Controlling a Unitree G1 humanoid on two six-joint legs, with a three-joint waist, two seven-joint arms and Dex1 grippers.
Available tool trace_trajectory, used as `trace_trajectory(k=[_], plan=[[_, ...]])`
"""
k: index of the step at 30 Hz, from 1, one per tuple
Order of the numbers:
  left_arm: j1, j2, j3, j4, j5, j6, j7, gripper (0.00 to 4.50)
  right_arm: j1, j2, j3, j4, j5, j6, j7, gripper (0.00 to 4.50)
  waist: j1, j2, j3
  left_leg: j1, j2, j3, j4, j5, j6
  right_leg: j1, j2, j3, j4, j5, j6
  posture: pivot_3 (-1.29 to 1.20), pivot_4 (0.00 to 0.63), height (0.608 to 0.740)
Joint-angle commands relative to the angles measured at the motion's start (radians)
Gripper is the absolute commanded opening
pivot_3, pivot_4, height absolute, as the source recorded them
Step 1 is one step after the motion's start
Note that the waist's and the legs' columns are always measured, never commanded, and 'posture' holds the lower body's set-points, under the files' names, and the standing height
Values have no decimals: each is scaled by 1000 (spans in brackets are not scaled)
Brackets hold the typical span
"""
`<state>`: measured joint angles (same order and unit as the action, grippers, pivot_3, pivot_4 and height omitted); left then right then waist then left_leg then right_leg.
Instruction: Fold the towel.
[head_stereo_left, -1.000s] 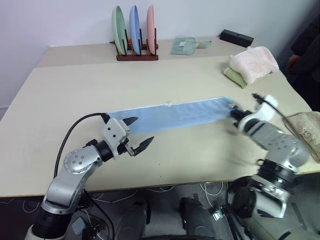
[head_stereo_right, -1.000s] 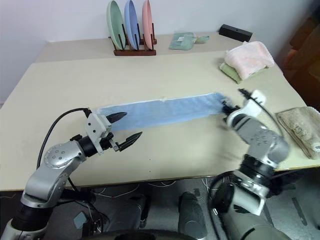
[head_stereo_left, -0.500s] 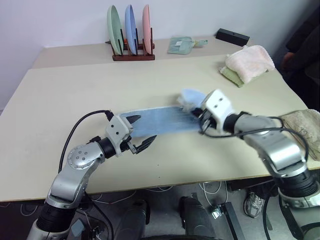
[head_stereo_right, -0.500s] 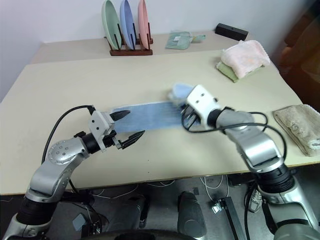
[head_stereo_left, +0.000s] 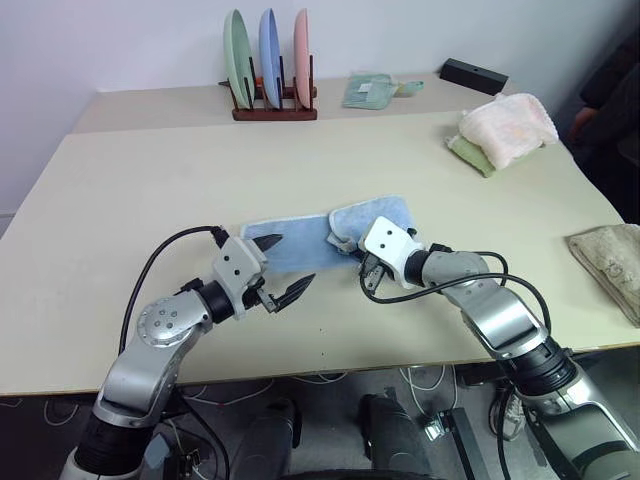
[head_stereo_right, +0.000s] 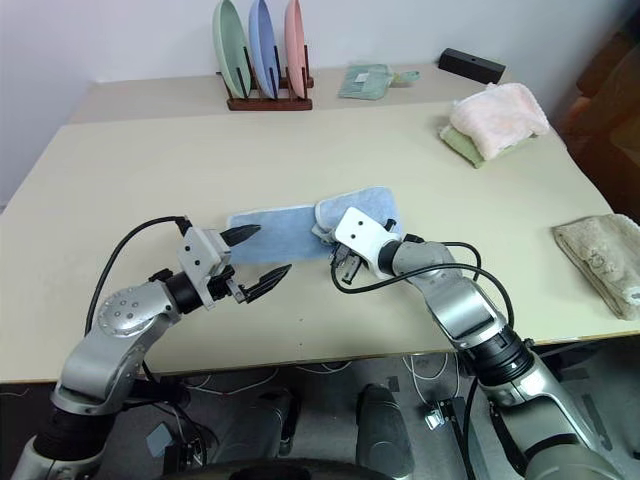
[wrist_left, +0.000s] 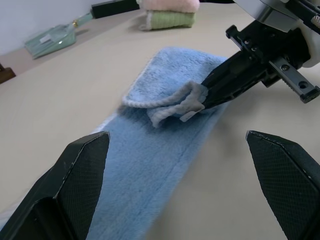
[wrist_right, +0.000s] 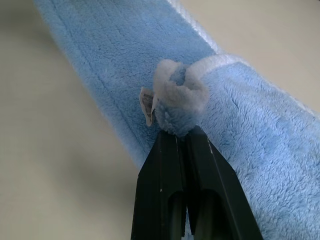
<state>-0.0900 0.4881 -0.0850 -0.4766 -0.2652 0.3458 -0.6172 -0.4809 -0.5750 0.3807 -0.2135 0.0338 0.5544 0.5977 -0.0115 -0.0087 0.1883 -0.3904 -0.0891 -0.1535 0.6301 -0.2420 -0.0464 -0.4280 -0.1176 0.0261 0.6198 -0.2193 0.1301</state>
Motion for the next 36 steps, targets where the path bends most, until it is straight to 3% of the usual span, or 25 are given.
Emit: trace_trajectory(k=[1, 3, 7, 10, 13, 17, 18, 28, 36], plan=[[-7, -3, 1, -33, -1, -2, 5, 4500, -2, -3, -5, -40, -6, -29, 47, 565, 0, 0, 0, 0, 0, 0, 0, 0, 0, 0, 0, 0, 0, 0, 0, 0, 150, 736], [-8, 0, 2, -31, -3, -1, 5, 4500, 10, -15, -18, -68, 7, -44, 85, 1276, 0, 0, 0, 0, 0, 0, 0, 0, 0, 0, 0, 0, 0, 0, 0, 0, 150, 736], [36, -4, 49, -49, -43, 36, 26, 4500, 42, -67, -142, -148, 103, -73, 177, 3260, 0, 0, 0, 0, 0, 0, 0, 0, 0, 0, 0, 0, 0, 0, 0, 0, 150, 736], [95, -4, 78, -69, -57, 56, 44, 4500, 35, -78, -242, -148, 180, -45, 197, 3260, 0, -1, 0, 0, 0, 0, 0, 0, 0, 0, 0, 0, -1, 0, 0, 0, 150, 736], [154, -10, 94, -86, -61, 61, 59, 4500, -3, -32, -331, -95, 246, 12, 159, 2241, -3, 0, 0, 0, 1, 0, -1, 0, 0, 0, 0, 0, -1, 0, 0, 0, 150, 736], [212, -43, 111, -103, -80, 73, 97, 4500, -71, 18, -303, 82, 170, -62, 108, 287, -1, -1, 0, 0, 1, 0, 0, 0, 0, 1, 0, 0, -1, 0, -1, 0, 150, 736], [220, -48, 112, -104, -81, 73, 102, 4500, -85, 41, -288, 129, 155, -87, 98, 71, 0, -1, 0, 0, 1, 0, 0, 0, 0, 1, 0, 0, -1, 0, -1, 0, 150, 736], [267, -70, 103, -124, -73, 75, 140, 4500, -98, 199, -156, 532, 10, -272, 53, 71, -2, -1, 0, 0, 0, 0, -1, 0, 0, 1, 0, 0, -1, 0, -1, 0, 150, 736], [309, -90, 119, -152, -96, 110, 184, 4500, -81, 188, -186, 474, 9, -301, 72, 71, -3, -1, -2, 3, 1, 0, -1, 0, 0, 3, 1, 0, -1, 1, -1, 0, 150, 736]])
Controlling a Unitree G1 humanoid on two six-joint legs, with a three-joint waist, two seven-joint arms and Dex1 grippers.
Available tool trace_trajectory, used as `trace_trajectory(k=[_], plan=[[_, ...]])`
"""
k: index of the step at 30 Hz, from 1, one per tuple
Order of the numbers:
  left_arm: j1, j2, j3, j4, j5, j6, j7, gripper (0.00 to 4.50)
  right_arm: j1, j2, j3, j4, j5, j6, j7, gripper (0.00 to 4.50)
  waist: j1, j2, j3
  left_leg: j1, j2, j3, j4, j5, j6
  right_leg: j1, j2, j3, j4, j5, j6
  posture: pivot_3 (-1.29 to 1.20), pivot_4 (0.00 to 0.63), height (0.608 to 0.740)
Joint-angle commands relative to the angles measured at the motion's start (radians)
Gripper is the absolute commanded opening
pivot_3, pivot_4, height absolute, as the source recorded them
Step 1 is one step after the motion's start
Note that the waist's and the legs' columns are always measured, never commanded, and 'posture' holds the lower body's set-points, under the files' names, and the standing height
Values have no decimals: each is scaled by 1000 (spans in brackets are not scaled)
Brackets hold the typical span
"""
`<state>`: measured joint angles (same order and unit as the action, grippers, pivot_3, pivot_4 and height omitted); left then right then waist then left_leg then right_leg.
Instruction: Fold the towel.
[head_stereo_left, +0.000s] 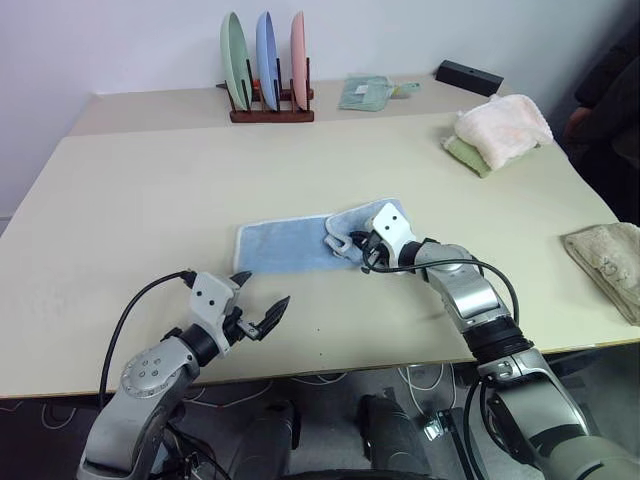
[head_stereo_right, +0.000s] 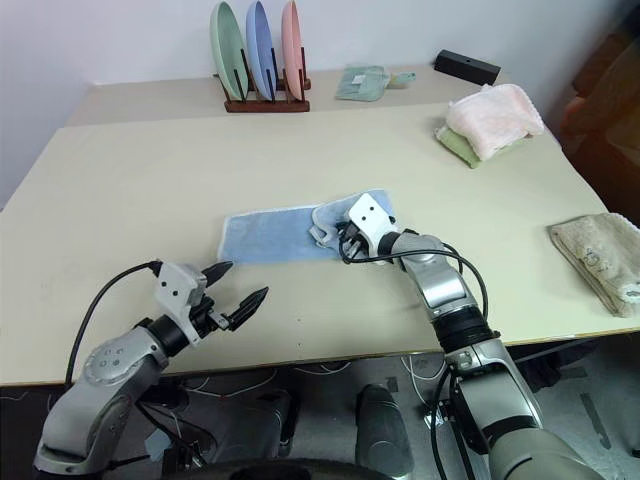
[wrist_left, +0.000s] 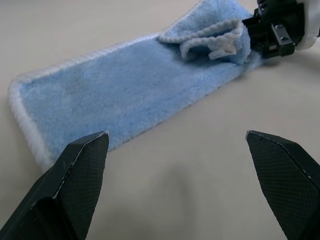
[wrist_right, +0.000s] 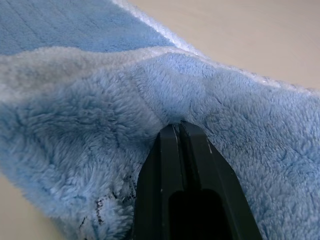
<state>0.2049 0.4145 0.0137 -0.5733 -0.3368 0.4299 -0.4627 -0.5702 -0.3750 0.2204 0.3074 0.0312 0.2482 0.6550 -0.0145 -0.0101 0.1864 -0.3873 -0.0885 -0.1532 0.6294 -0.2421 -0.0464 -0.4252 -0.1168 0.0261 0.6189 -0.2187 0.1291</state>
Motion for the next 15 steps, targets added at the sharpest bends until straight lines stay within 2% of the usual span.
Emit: trace_trajectory(k=[1, 4, 7, 11, 13, 15], plan=[[16, -25, 27, -60, -37, 49, 44, 4500, 2, -16, -43, -74, 26, 1, 21, 71, 0, 0, 0, 0, 0, 0, 0, 0, 0, 0, 0, 0, 0, 0, 0, 0, 150, 736], [16, -79, 73, -66, -130, 176, 114, 4500, -18, -68, -56, -155, 12, -73, 54, 922, 2, 0, 0, -1, 0, 0, 0, 0, 0, 0, 0, 0, 0, 0, 0, 0, 150, 736], [9, -156, 136, -71, -277, 329, 199, 4500, -33, -137, -46, -213, -24, -159, 93, 2389, 1, 0, 1, -1, 0, 0, 1, 0, 0, 0, 0, 0, 0, 0, 0, 0, 150, 736], [-47, -274, 221, -57, -456, 467, 346, 4500, -36, -174, -45, -276, -4, -187, 148, 4382, 1, 0, 0, -1, 0, -1, 0, 0, 0, 0, 0, 0, 0, 0, 0, 0, 150, 736], [-109, -371, 297, -10, -591, 511, 487, 4500, -32, -184, -38, -306, -10, -205, 168, 4382, 4, -1, 0, -1, 0, -1, 1, 0, 0, 0, -1, 0, 0, 0, 1, 0, 150, 736], [-162, -420, 335, 19, -672, 537, 575, 4500, -25, -183, -33, -331, -12, -211, 179, 4382, 8, -1, 1, -1, 0, -1, 2, 0, 0, 0, -1, -1, 0, 0, 1, 0, 150, 736]])
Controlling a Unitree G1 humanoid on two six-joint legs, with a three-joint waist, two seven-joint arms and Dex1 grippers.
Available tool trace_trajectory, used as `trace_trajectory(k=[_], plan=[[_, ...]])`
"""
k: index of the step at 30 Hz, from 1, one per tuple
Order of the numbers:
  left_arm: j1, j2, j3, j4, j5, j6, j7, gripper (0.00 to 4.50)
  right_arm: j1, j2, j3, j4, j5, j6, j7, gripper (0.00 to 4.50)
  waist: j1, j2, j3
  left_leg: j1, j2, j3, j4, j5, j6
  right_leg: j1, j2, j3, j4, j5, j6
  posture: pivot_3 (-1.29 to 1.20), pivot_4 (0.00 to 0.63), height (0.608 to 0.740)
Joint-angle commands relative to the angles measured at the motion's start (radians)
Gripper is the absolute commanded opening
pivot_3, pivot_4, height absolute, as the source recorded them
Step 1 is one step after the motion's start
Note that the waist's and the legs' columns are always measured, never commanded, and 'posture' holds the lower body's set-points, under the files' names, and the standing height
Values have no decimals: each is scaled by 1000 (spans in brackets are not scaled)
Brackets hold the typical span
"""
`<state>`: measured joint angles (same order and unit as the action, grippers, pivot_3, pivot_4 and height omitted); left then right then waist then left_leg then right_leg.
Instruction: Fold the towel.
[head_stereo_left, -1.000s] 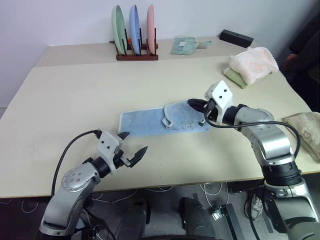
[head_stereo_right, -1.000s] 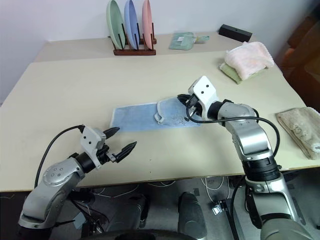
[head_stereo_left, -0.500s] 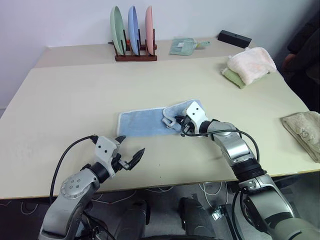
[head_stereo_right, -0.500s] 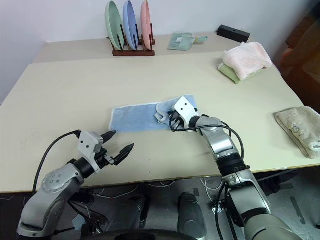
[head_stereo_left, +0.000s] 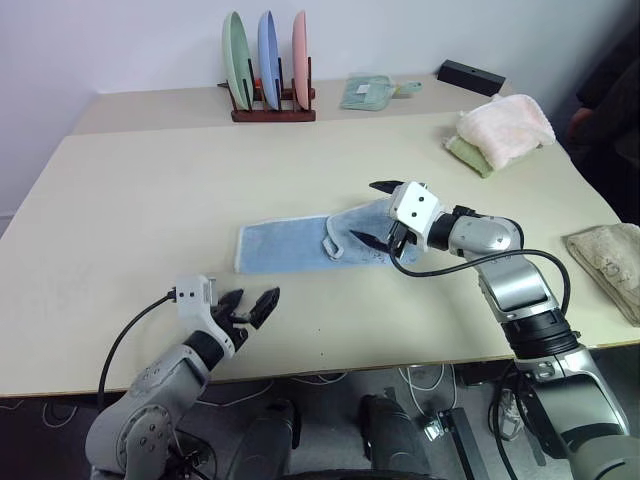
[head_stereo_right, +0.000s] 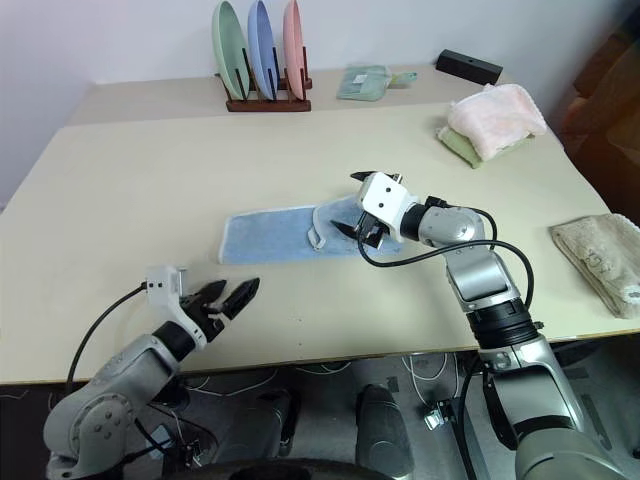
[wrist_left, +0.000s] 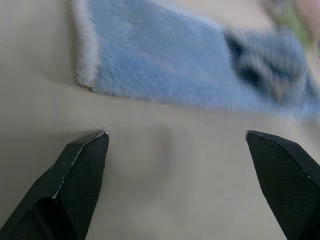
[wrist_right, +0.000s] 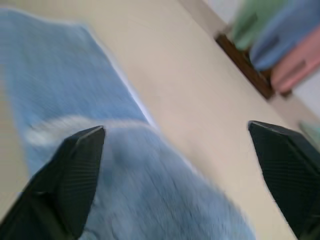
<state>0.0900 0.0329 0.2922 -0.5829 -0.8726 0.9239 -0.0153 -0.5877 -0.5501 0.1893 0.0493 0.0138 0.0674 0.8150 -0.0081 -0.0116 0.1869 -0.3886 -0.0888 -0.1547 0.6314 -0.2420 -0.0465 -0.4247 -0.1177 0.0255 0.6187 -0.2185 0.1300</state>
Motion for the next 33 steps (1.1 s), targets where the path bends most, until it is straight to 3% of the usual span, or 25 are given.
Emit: trace_trajectory(k=[1, 6, 11, 14, 21, 26, 33], plan=[[-63, -44, 64, 34, -159, 53, 156, 4500, -5, -7, -1, -80, 5, -30, 22, 4382, 1, 0, 0, 0, 0, 0, 0, 0, 0, 0, 0, 0, 0, 0, 0, 0, 150, 736], [-191, -136, 133, 143, -265, -1, 402, 4500, 10, -4, 12, -101, -19, -41, 15, 4382, 5, 0, 0, 0, -1, 0, 0, 0, 0, 0, 0, 0, 0, 0, 0, 0, 150, 736], [-268, -135, 143, 231, -307, -70, 494, 4500, 18, -1, 13, -117, -23, -38, 11, 4382, 8, 0, 0, 0, -1, 1, 0, 0, -1, 0, 0, 0, 0, 0, 0, 0, 150, 736], [-304, -132, 135, 261, -319, -105, 520, 3668, 28, -3, 15, -127, -32, -41, 10, 4424, 15, 0, 0, 0, -1, 1, 0, 0, -1, 0, 0, 0, 0, 0, 0, 0, 150, 736], [-316, -110, 131, 270, -356, -155, 539, 37, 45, -2, 18, -168, -38, -14, 11, 4424, 20, -1, 0, 0, -1, 1, 0, 0, -1, 0, 0, 0, -2, 0, 0, 0, 150, 736], [-309, -37, 134, 222, -377, -172, 494, 11, 57, -3, 17, -199, -37, 12, 10, 4424, 19, -1, 0, -1, -1, 1, 0, 0, -1, 0, 0, 0, -2, 0, 0, 0, 150, 736], [-319, 296, 239, 170, -361, -212, 280, 11, 55, -15, 8, -207, -33, 25, 15, 4424, 13, -1, 0, 0, 0, 1, -1, 0, -1, -1, 1, 0, -2, 1, -1, 0, 150, 736]])
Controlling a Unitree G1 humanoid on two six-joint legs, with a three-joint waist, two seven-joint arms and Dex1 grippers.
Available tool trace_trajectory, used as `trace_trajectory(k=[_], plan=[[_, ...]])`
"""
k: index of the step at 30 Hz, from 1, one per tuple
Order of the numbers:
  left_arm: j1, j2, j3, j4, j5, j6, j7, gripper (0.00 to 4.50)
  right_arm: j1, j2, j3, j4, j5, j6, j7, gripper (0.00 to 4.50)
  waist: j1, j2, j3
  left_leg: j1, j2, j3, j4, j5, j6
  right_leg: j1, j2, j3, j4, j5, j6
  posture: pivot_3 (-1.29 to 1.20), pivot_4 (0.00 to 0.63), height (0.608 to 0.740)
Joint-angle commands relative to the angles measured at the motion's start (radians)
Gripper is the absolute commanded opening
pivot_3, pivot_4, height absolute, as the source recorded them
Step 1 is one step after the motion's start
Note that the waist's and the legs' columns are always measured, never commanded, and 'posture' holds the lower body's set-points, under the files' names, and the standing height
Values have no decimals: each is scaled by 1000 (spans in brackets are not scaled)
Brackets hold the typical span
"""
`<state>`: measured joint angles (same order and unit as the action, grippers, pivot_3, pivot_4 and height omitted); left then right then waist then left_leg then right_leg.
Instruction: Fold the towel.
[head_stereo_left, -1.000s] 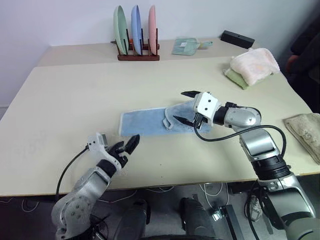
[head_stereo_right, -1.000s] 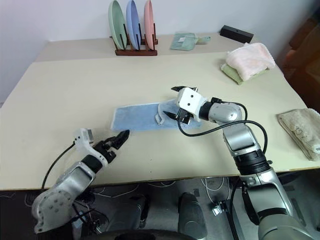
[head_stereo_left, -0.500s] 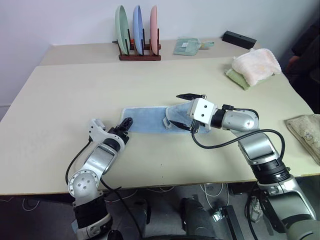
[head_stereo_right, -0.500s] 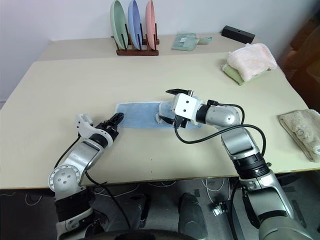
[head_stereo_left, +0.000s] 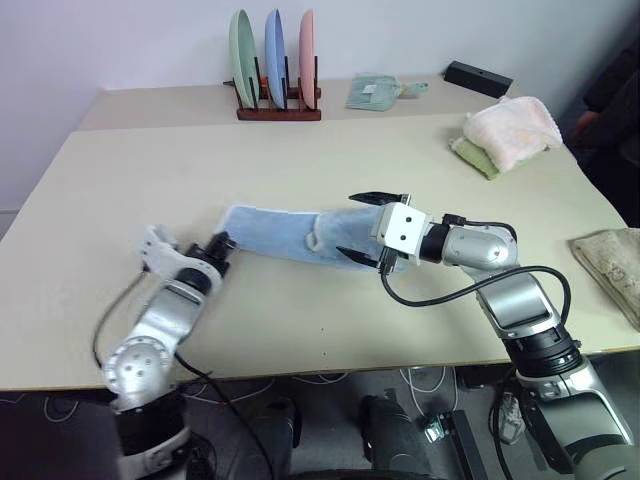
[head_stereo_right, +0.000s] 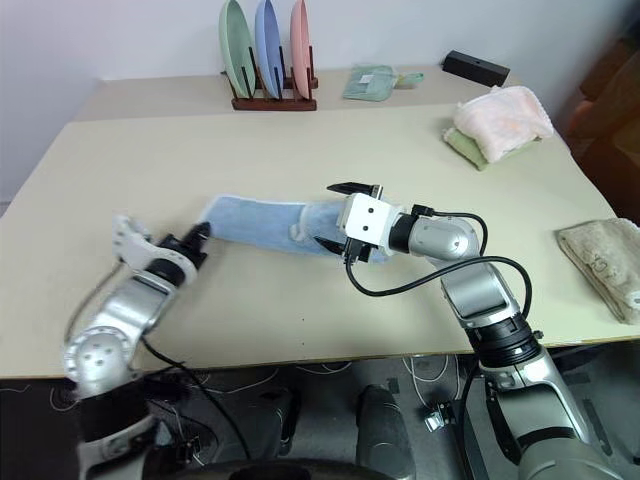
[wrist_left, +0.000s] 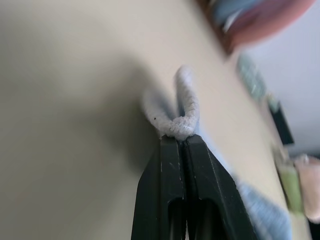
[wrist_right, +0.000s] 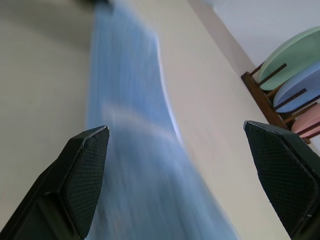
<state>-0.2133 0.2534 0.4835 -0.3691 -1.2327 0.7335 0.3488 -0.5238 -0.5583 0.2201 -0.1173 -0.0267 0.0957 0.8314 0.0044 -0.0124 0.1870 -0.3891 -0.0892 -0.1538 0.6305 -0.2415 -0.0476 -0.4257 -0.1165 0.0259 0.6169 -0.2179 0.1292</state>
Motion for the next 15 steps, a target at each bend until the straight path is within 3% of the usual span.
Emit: trace_trajectory(k=[1, 8, 15], plan=[[-15, 108, 50, -42, 0, -22, -108, 11, -9, -7, -22, -40, 8, -3, -2, 4424, 1, 0, 0, 0, 0, 0, 0, 0, 0, 0, 0, 0, 0, 0, 0, 0, 150, 736], [-41, 343, -147, -115, 131, 19, -420, 11, -19, 4, -12, -12, 2, -10, -10, 4424, 8, -1, 0, -1, -1, 0, 0, 0, 0, 0, 0, 0, -1, 0, -1, 0, 150, 736], [-99, 455, -586, -133, 491, -18, -696, 11, -10, 1, -13, -6, -9, -14, -21, 4424, -7, 0, 1, 0, 0, 1, -2, 0, 0, 0, 0, 0, -1, 0, 0, 0, 150, 736]])
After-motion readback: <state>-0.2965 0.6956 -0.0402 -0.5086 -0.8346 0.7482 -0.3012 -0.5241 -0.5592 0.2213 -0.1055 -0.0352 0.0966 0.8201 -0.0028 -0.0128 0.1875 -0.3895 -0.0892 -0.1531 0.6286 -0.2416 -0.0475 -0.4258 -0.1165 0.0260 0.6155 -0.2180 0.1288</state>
